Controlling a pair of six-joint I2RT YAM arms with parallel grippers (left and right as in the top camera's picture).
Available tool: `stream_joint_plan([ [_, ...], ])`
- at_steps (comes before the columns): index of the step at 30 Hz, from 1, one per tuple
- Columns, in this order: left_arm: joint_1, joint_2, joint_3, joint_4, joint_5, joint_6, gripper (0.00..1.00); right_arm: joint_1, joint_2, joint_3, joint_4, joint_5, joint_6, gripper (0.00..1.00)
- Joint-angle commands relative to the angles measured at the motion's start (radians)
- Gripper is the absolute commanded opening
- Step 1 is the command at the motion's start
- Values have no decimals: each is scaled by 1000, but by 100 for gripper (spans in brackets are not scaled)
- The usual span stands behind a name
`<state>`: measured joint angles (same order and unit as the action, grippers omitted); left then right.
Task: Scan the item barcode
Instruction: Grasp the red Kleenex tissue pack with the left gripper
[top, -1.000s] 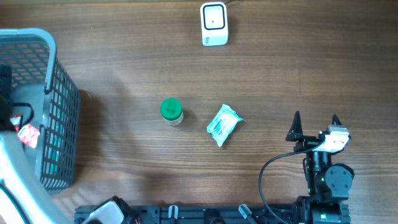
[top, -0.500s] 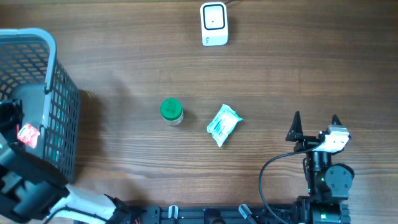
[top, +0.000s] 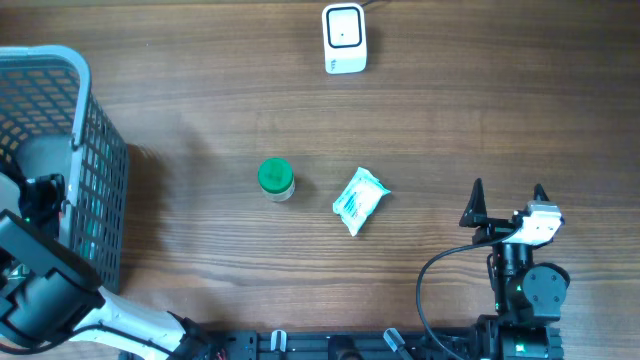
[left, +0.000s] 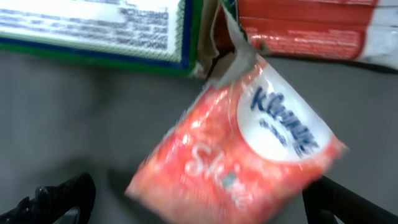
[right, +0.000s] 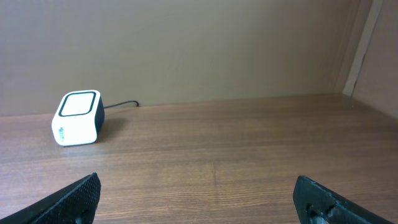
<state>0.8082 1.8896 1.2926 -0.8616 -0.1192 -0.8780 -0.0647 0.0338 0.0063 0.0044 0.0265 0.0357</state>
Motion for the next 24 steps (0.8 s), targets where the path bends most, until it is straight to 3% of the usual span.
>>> stream_joint_plan([
  [1, 3, 9, -62, 58, 5, 2, 99, -6, -3, -1, 3, -9, -10, 100],
  [2, 3, 9, -66, 61, 5, 3, 91, -6, -3, -1, 3, -9, -10, 100],
  [6, 4, 9, -66, 66, -5, 2, 42, -6, -3, -1, 3, -8, -10, 100],
  [11, 3, 6, -64, 52, -4, 2, 6, -6, -3, -1, 3, -8, -9, 100],
  [18, 1, -108, -60, 28, 29, 2, 4, -6, -3, -1, 3, -9, -9, 100],
  [24, 1, -287, -54, 40, 189, 2, 4, -6, -3, -1, 3, -9, -10, 100],
])
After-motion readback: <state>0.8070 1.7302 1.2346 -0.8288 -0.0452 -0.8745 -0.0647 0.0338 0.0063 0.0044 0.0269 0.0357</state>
